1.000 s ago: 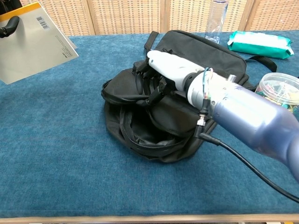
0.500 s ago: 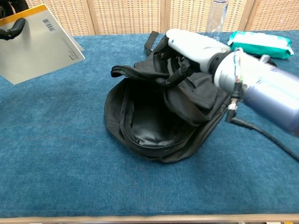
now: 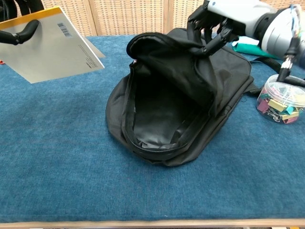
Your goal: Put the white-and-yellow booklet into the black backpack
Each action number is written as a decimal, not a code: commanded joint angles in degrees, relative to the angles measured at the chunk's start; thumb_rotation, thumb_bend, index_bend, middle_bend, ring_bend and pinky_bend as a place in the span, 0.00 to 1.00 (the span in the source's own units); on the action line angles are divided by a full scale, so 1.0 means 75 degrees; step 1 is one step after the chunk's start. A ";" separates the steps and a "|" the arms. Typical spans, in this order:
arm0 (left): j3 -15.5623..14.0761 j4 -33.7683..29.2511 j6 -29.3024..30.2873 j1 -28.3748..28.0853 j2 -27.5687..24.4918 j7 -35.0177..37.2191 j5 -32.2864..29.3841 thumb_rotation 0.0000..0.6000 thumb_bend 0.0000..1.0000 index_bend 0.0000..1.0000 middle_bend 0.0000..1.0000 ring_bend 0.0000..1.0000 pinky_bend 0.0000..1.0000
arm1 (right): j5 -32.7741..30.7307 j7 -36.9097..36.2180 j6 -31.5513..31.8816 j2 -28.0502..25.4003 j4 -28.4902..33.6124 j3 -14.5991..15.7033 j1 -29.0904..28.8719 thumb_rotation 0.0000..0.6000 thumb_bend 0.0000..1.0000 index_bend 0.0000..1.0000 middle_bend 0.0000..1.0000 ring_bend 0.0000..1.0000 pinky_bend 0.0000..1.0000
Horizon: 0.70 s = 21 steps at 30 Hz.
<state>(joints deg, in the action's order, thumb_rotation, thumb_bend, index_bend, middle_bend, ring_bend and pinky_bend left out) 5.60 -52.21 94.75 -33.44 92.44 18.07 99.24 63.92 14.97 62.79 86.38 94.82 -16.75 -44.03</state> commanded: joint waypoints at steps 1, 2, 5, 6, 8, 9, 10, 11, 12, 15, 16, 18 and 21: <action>-0.0207 0.0215 0.0296 -0.0078 0.0031 0.0123 0.0341 1.00 0.60 0.80 0.62 0.55 0.64 | -0.0138 -0.0035 -0.0145 -0.0165 -0.0001 -0.0119 -0.0032 1.00 0.47 0.61 0.64 0.67 0.92; -0.0262 0.0264 0.0388 -0.0108 0.0037 0.0157 0.0459 1.00 0.60 0.80 0.62 0.55 0.64 | -0.0199 -0.0040 -0.0185 -0.0200 -0.0008 -0.0155 -0.0049 1.00 0.47 0.61 0.64 0.67 0.92; -0.0371 0.0496 0.0645 -0.0243 0.0099 0.0216 0.0775 1.00 0.60 0.80 0.62 0.55 0.64 | -0.0317 -0.0050 -0.0304 -0.0296 -0.0018 -0.0228 -0.0108 1.00 0.47 0.61 0.64 0.67 0.92; -0.0385 0.0572 0.0713 -0.0285 0.0131 0.0239 0.0839 1.00 0.60 0.80 0.62 0.55 0.64 | -0.0340 -0.0053 -0.0332 -0.0320 -0.0013 -0.0239 -0.0121 1.00 0.47 0.61 0.64 0.67 0.92; -0.0426 0.0735 0.0875 -0.0425 0.0215 0.0327 0.1032 1.00 0.60 0.80 0.63 0.55 0.64 | -0.0400 -0.0073 -0.0395 -0.0379 0.0019 -0.0274 -0.0149 1.00 0.47 0.61 0.64 0.67 0.92; -0.0439 0.0791 0.0934 -0.0479 0.0248 0.0373 0.1098 1.00 0.60 0.80 0.63 0.55 0.64 | -0.0418 -0.0077 -0.0415 -0.0401 0.0033 -0.0285 -0.0159 1.00 0.47 0.61 0.64 0.67 0.92; -0.0451 0.0852 0.0987 -0.0535 0.0287 0.0418 0.1162 1.00 0.60 0.80 0.63 0.55 0.64 | -0.0438 -0.0077 -0.0433 -0.0422 0.0047 -0.0296 -0.0169 1.00 0.47 0.61 0.64 0.67 0.92; -0.0473 0.0952 0.1071 -0.0625 0.0353 0.0480 0.1265 1.00 0.60 0.80 0.63 0.55 0.64 | -0.0466 -0.0070 -0.0462 -0.0457 0.0067 -0.0310 -0.0185 1.00 0.47 0.61 0.64 0.67 0.92; -0.0487 0.1023 0.1125 -0.0690 0.0402 0.0521 0.1335 1.00 0.60 0.80 0.63 0.55 0.64 | -0.0486 -0.0065 -0.0483 -0.0481 0.0084 -0.0317 -0.0196 1.00 0.47 0.61 0.64 0.67 0.92; -0.0589 0.1522 0.1472 -0.1221 0.0828 0.0835 0.1854 1.00 0.60 0.81 0.63 0.55 0.64 | -0.0696 -0.0154 -0.0709 -0.0672 0.0296 -0.0411 -0.0265 1.00 0.47 0.61 0.64 0.67 0.92; -0.0600 0.1719 0.1572 -0.1313 0.0959 0.0960 0.1911 1.00 0.60 0.81 0.63 0.55 0.64 | -0.0746 -0.0153 -0.0755 -0.0724 0.0340 -0.0424 -0.0282 1.00 0.47 0.61 0.64 0.67 0.92; -0.0641 0.2178 0.1863 -0.1569 0.1270 0.1167 0.2115 1.00 0.60 0.81 0.63 0.55 0.64 | -0.0848 -0.0144 -0.0846 -0.0827 0.0429 -0.0444 -0.0320 1.00 0.47 0.61 0.64 0.67 0.92; -0.0651 0.2991 0.2356 -0.1899 0.1753 0.1423 0.2283 1.00 0.60 0.81 0.63 0.55 0.64 | -0.1072 -0.0212 -0.1012 -0.0998 0.0599 -0.0494 -0.0360 1.00 0.47 0.61 0.64 0.67 0.92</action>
<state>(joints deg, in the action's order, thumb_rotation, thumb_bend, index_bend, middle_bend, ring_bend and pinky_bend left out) 1.14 -35.20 108.59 -44.58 101.73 26.15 114.29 56.54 13.67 55.78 79.44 98.75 -20.22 -46.53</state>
